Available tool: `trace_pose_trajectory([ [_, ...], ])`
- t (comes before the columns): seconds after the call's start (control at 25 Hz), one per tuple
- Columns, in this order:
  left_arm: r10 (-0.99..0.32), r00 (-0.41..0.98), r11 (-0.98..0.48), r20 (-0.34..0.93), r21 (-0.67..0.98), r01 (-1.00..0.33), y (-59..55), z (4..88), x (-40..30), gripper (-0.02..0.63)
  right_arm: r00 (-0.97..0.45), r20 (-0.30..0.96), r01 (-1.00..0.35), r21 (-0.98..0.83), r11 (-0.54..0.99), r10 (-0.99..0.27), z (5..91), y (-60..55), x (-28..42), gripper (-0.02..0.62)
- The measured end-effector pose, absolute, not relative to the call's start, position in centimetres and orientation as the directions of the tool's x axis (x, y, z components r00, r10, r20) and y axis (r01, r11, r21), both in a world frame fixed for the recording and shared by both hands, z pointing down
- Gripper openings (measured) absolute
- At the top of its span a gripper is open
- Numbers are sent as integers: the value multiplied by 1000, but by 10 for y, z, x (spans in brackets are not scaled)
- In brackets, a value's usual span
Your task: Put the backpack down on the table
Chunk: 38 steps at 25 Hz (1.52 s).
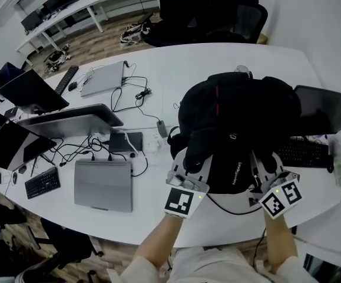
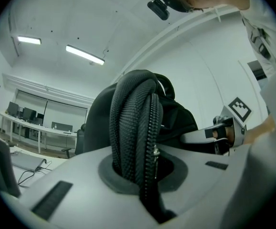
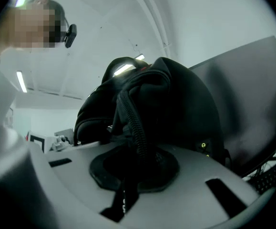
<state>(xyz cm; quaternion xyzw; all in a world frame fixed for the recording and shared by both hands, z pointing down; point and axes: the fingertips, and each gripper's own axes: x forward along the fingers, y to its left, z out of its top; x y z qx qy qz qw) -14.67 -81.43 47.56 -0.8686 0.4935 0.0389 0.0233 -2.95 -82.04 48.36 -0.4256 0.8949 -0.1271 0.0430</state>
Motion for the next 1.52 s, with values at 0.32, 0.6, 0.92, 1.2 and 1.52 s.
trace_pose_trajectory([
  [0.32,-851,510,-514,-123,1,-858,-830,507,-155,20,-536,0,-836,-138,530,-844,510,-831,-38,32],
  [0.6,-837,517,-518,-179,-44,-854,-825,520,-157,32,-460,-80,-888,43,458,-884,522,-828,-38,58],
  [0.92,-852,496,-499,-169,-24,-866,-820,525,-157,46,-478,-98,-878,31,477,-873,522,-820,-37,64],
  [1.2,-847,508,-512,-156,-17,-859,-795,525,-158,78,-509,-105,-856,-44,516,-854,521,-795,-31,100],
  [1.52,-863,494,-490,-105,-56,-870,-747,527,-171,213,-561,-78,-825,-37,564,-824,525,-745,-28,167],
])
